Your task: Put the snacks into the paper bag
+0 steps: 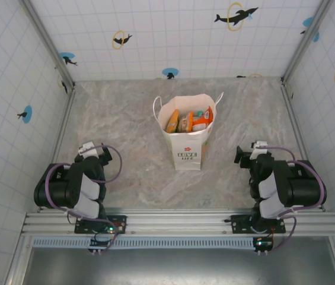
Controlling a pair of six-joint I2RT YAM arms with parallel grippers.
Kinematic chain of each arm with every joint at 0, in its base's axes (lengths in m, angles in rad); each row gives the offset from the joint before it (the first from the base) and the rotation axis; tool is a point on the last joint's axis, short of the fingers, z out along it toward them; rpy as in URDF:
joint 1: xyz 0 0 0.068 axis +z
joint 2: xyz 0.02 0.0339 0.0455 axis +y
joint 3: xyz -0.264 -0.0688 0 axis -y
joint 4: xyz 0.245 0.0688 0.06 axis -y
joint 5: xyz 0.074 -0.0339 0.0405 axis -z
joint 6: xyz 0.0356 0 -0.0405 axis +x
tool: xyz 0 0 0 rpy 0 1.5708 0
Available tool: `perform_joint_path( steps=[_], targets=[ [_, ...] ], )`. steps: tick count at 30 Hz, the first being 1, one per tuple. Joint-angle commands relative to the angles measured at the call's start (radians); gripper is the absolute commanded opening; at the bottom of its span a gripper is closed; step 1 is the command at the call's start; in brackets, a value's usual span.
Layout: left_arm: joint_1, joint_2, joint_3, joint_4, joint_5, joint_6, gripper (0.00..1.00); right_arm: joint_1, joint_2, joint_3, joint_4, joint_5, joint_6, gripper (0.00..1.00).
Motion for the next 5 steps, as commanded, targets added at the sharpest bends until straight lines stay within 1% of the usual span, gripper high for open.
perform_joint_path(
  steps=[1, 5],
  targets=[
    [0.004, -0.006, -0.026, -0.002, 0.008, -0.026, 0.98, -0.003, 0.001, -0.003, 0.018, 0.013, 0.004, 1.0],
    [0.005, -0.01, -0.026, -0.001, 0.008, -0.025, 0.98, -0.005, 0.001, -0.003, 0.019, 0.01, 0.004, 1.0]
  ],
)
